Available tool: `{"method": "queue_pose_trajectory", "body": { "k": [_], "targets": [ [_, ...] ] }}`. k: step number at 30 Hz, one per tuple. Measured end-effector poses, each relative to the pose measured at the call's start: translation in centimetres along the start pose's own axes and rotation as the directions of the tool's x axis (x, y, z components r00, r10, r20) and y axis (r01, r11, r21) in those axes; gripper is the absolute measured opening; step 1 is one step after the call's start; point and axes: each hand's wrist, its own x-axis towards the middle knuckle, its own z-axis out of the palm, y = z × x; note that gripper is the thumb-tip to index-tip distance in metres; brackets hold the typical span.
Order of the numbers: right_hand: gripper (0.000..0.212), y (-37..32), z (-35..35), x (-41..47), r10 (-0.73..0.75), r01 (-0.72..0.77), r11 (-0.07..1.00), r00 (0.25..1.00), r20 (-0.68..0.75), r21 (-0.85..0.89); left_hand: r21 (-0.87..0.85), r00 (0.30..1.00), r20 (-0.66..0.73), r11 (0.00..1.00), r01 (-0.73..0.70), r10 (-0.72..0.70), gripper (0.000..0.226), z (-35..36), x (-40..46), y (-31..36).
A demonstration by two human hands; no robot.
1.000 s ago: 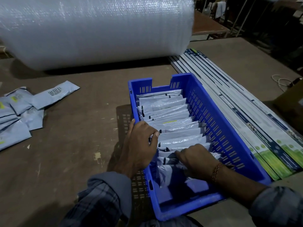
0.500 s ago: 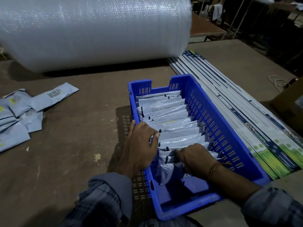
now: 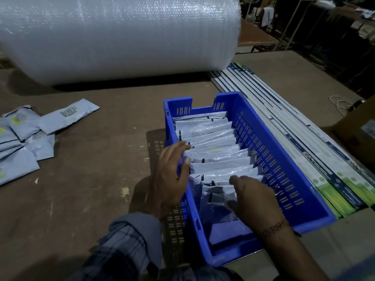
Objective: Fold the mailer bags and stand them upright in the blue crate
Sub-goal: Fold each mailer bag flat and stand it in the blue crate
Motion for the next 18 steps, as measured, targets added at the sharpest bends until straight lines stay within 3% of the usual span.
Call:
{"method": "queue_pose_trajectory", "body": {
  "k": [3, 9, 14, 18],
  "targets": [
    [0.039, -2.3, -1.5, -0.2, 0.016, -0.006, 0.998, 0.988, -0.155, 0.063, 0.098, 0.996, -0.092, 0.995, 0.013, -0.004, 0.036, -2.6, -0.7, -3.8],
    [0.021, -11.4, -3.5, 0.6, -0.022, 0.160, 0.949, 0.892, -0.452, 0.271, 0.341, 0.955, -0.157, 0.894, 0.291, -0.251, 0.038, -11.6, -5.4, -15.9],
    [0.015, -21.0, -2.0, 3.4, -0.144, 0.313, 0.898, 0.872, -0.468, 0.309, 0.435, 0.816, -0.205, 0.696, 0.571, -0.541, 0.047, -19.9, -10.8, -24.9],
    [0.022, -28.9, 0.2, 5.9, -0.199, 0.375, 0.853, 0.877, -0.436, 0.364, 0.576, 0.811, -0.161, 0.613, 0.540, -0.563, 0.050, -25.7, -12.8, -27.8]
  ]
}}
